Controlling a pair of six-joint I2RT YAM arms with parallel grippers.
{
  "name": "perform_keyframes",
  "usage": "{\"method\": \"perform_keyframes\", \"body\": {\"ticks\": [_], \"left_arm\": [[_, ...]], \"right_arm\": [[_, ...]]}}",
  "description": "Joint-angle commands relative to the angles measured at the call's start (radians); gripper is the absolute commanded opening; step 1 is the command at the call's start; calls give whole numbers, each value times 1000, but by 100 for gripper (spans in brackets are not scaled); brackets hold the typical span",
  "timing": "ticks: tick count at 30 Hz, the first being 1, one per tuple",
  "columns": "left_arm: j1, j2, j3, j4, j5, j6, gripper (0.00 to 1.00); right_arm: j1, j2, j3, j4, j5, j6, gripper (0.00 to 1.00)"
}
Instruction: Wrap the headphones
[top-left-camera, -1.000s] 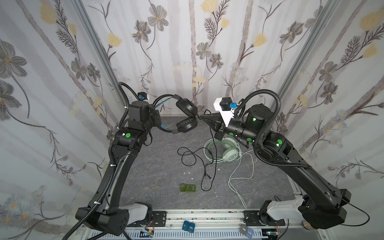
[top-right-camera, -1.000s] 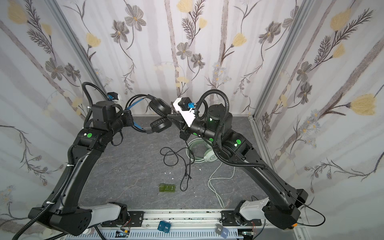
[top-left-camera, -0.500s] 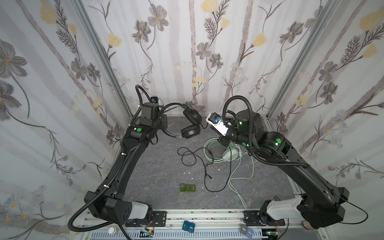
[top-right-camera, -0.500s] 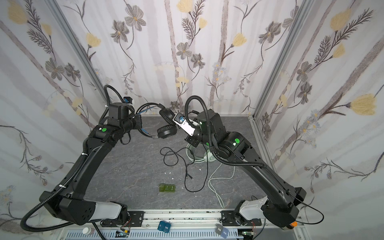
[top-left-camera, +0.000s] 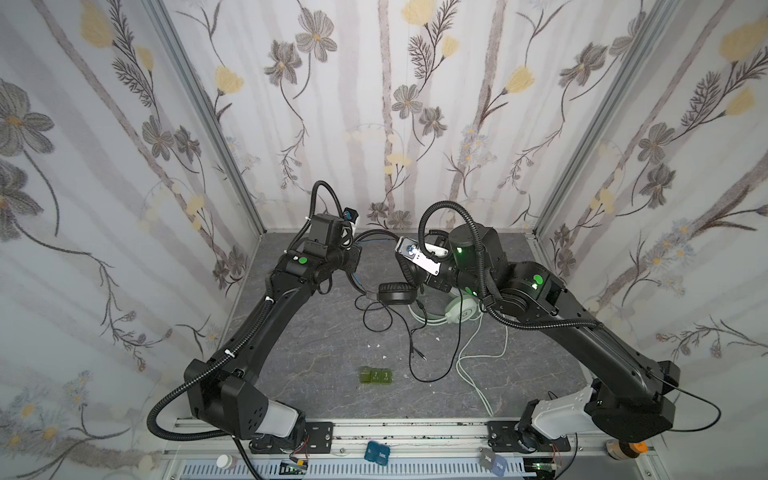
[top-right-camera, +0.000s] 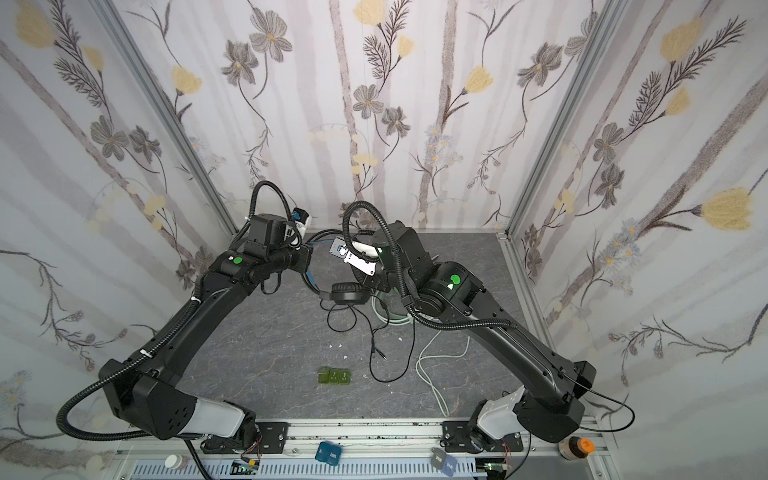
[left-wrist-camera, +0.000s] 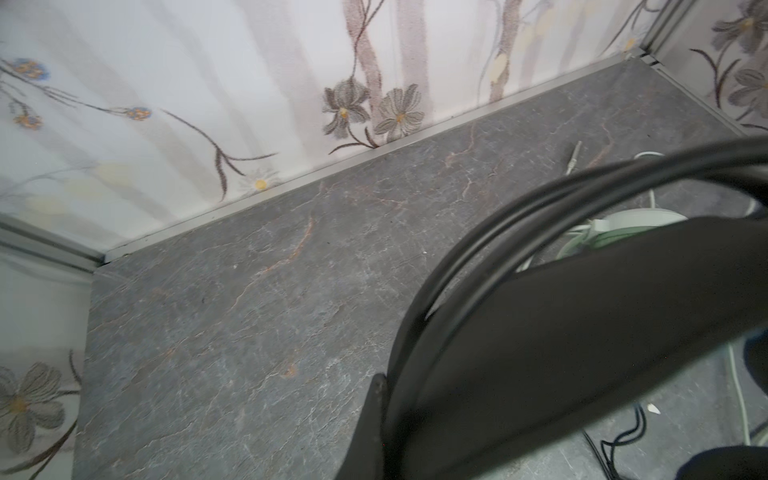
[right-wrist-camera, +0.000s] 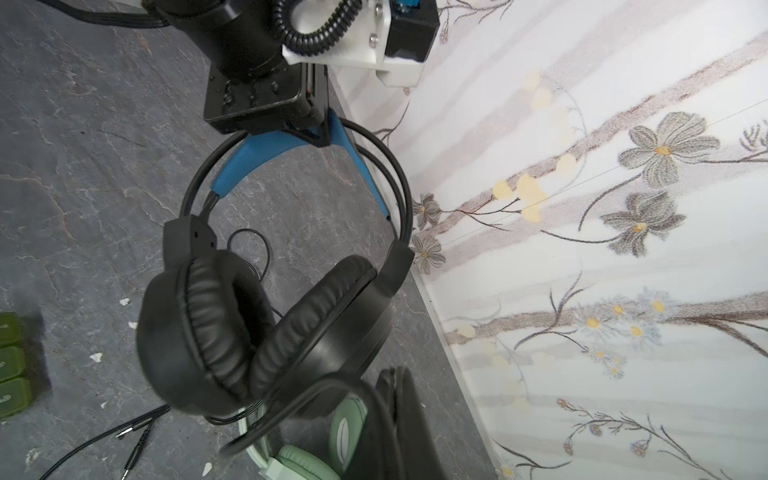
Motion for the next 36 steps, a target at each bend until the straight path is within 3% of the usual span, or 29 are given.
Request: {"method": "perform_keyframes", "body": {"ticks": [1,9,18,24,36], "left_arm": [[-33,-6,1,46,62,34,0],[-69,-58,-51,14,122,26,0],[-75,-88,-50,-12,168,15,0],[-75,-88,-37,-13,204,7,0],[-79,-100,-28,-17,279,-30,0]], "right_arm": [[-13,41,2,96,-10,-37,0],[-69,92,1,141,-80,16,3],[-99,113,0,162,-123,87,36],[-172,116,-8,167,-142,133,49],[-246,119,-41,189,-188,191,53]]}}
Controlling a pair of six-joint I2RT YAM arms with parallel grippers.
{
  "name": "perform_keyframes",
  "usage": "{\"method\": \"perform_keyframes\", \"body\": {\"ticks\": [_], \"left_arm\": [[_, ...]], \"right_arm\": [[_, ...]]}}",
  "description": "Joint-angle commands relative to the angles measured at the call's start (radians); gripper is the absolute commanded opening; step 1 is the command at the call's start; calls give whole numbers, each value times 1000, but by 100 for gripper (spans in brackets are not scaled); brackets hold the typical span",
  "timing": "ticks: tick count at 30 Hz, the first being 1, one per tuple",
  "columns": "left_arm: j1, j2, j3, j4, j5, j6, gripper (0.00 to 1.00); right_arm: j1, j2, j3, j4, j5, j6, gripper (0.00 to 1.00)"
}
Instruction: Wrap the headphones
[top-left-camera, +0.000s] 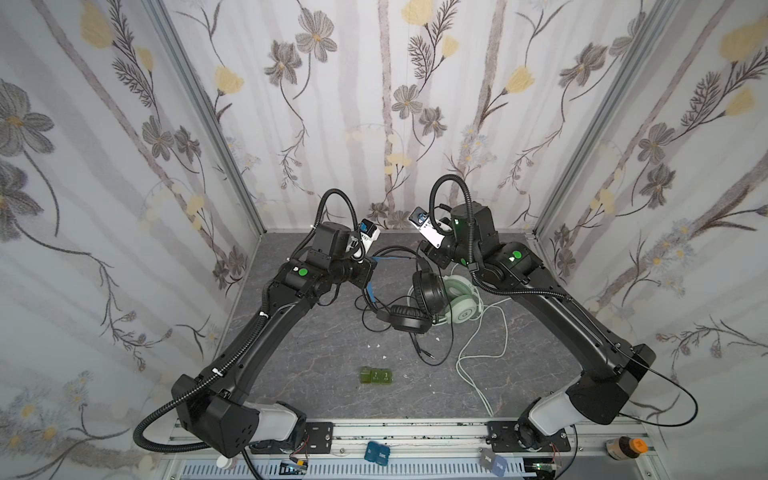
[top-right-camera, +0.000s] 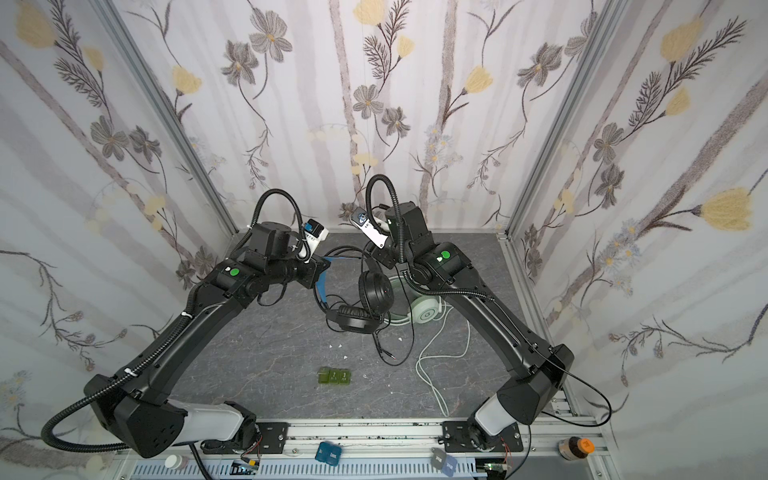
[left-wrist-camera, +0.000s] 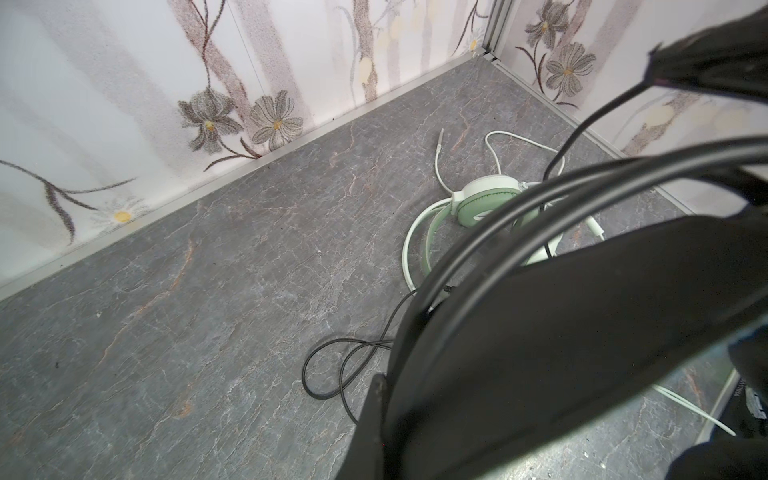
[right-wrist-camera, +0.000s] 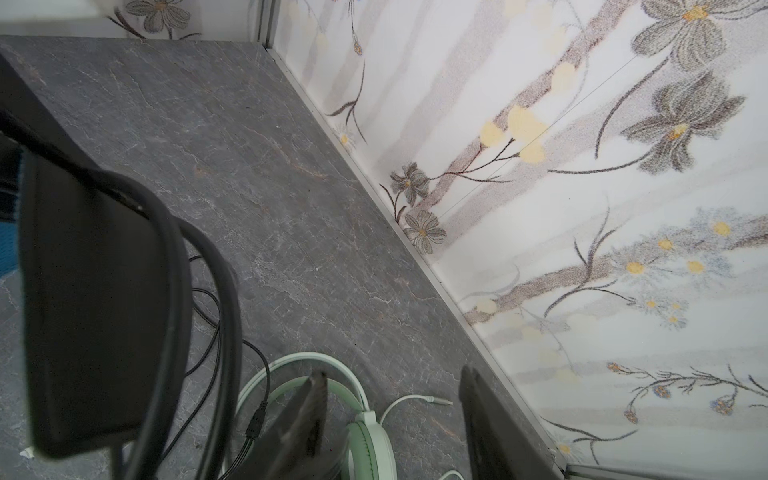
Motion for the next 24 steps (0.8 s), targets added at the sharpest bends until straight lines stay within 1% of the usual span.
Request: {"method": "perform_keyframes", "body": {"ticks": [1,5,11,15,19,21,24], "left_arm": [[0,-19,5,29,64,-32,0],[-3,-34,2,44,106,-66,0],[-5,-71,-6,69,121,-108,0],[-5,-90,2,71,134,-129,0],[-4,-90,22,77,146,-154,0],[-4,-117,37,85,154,-172,0],[-5,-123,75,103,157,-204,0]], "right_arm": [[-18,5,-14,60,-43,38,53],[-32,5,-32,75,-66,52,54],[-67,-25,-94,135,-150,98,54],[-72,-41,-136,173,-169,109,54],[-77,-82,-217,251,-223,120,54],[-82,-97,-256,290,-250,132,54],[-90,-148,-313,357,-284,172,54]]}}
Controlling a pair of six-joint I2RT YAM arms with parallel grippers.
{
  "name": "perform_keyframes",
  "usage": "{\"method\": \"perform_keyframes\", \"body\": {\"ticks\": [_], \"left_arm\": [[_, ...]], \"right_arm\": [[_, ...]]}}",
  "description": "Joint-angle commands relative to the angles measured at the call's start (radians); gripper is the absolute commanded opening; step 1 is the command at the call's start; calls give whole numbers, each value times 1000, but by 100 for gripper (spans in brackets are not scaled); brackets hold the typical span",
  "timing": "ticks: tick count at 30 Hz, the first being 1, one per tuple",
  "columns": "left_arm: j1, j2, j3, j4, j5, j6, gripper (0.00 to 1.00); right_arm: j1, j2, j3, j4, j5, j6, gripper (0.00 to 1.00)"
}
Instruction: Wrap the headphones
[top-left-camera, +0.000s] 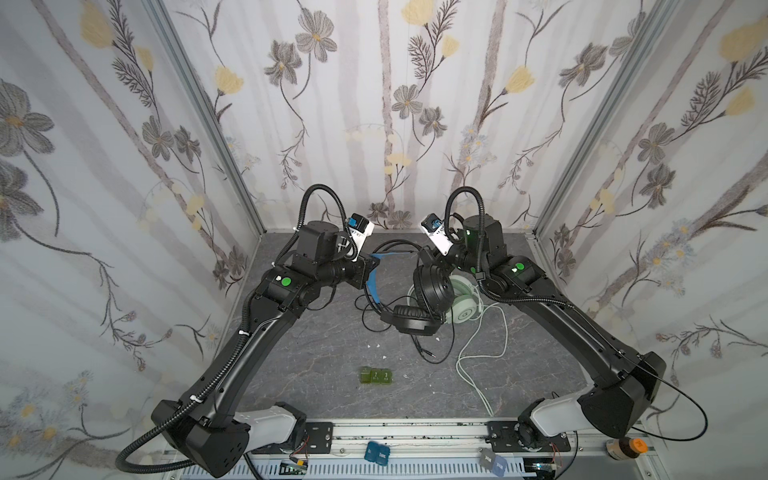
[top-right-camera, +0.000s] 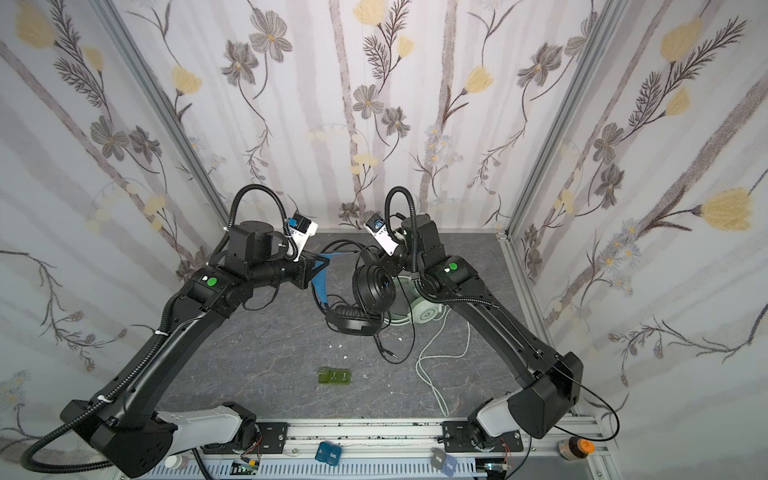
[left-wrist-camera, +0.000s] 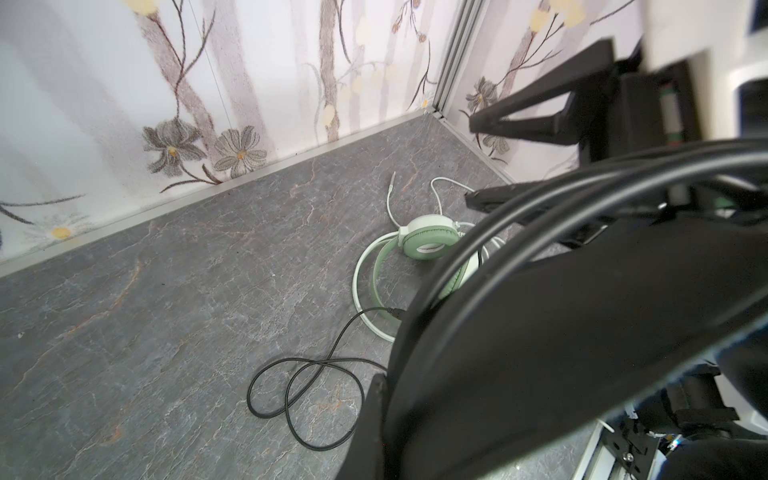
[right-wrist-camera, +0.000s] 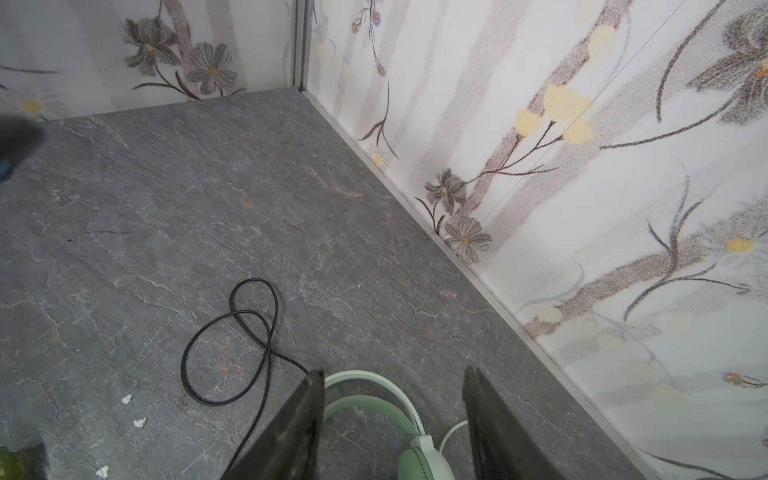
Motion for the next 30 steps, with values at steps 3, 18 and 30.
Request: {"method": "perform_keyframes", "body": {"ticks": [3,18,30], "left_arm": [[-1,-19,46,115,57,-96,0],[0,-11,109,250,47,-308,0],[7,40,225,214,-49,-374,0]], "right_arm": [[-22,-68,-100,210,-109,104,55],[-83,-158,-414,627,-280,402,57],[-95,-124,-579,784,-339,490,45]]}}
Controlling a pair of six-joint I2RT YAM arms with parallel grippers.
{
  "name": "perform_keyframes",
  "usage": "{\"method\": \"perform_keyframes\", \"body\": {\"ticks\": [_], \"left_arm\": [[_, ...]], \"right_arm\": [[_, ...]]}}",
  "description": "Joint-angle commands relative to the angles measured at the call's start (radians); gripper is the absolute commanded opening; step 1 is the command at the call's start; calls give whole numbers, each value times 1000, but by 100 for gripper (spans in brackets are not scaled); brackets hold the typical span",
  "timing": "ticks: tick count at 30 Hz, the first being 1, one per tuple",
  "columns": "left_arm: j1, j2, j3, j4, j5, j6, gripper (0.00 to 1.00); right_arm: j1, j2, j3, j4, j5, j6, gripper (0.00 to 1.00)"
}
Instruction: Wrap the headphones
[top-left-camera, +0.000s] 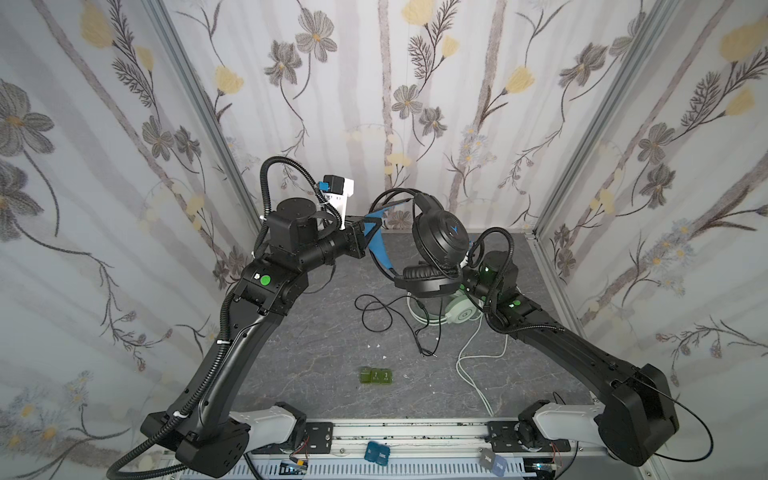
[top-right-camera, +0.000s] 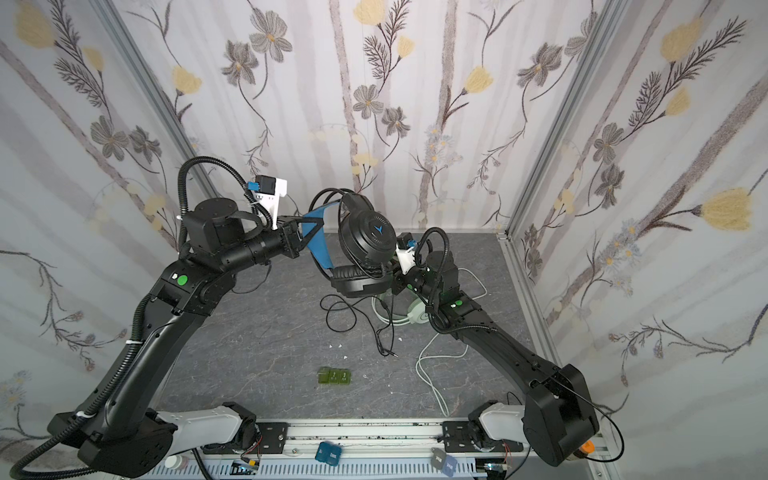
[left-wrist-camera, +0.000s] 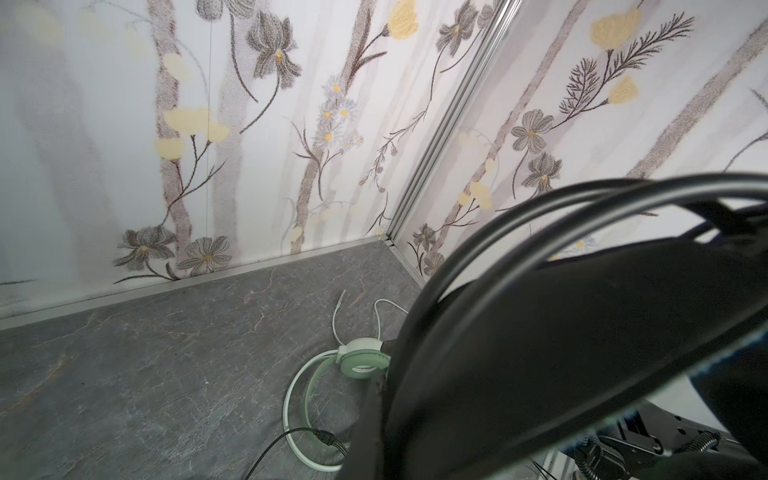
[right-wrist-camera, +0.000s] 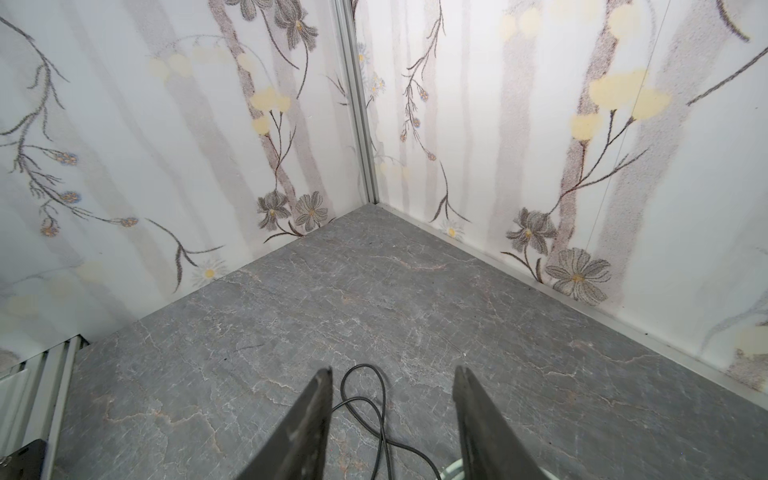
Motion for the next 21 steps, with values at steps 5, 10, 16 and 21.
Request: {"method": "perform_keyframes", "body": {"ticks": [5,10,16,21], "left_arm": [[3,36,80,33,-114,-70,0],[5,57,97,56,-119,-93,0],[4,80,110,59,-120,-102,0],[4,93,115,49,-137,-104,0]], "right_arm": [[-6,-10,-96,104,-20,82,37],[-6,2,-136,175,-30,135,39],[-7,16,-132,221,-61,178,50],[-6,11,-146,246,-98,221,59]]}}
